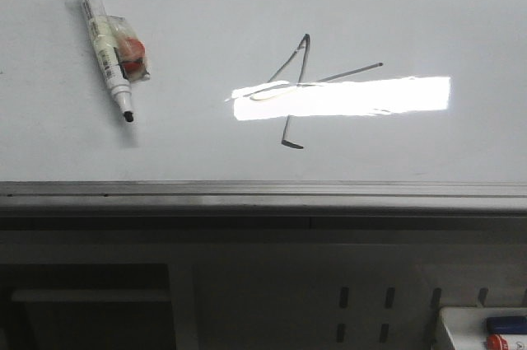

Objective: Write number 4 on whiteboard

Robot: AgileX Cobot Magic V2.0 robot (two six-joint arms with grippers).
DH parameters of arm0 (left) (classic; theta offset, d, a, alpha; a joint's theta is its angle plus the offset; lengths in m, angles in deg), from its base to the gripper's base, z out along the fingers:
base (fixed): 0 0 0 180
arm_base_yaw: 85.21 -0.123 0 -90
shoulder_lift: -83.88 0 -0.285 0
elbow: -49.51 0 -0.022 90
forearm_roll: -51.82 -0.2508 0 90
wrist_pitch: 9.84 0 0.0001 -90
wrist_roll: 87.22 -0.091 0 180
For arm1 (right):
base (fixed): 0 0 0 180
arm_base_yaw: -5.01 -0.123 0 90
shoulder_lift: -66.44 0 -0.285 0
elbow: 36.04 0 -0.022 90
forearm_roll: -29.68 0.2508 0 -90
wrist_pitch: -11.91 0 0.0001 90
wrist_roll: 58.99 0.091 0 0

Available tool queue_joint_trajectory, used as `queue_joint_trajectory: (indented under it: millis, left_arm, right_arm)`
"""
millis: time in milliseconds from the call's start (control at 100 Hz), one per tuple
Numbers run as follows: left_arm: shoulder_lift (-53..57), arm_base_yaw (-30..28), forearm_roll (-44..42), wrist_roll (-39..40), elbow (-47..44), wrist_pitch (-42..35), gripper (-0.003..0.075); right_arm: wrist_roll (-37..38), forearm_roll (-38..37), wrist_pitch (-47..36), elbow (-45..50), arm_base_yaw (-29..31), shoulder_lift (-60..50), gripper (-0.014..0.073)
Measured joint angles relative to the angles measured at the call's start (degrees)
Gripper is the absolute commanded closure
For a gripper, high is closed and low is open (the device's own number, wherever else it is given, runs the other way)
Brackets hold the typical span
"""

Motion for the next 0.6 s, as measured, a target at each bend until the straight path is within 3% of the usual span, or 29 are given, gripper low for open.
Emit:
queue_joint_trajectory:
  millis: [600]
  left_arm:
    - [0.9,0.0,-0.8,0.0,-2.7,0.0,0.0741]
  right_arm:
    - [0.1,0.0,0.1,0.0,0.0,0.0,0.0643]
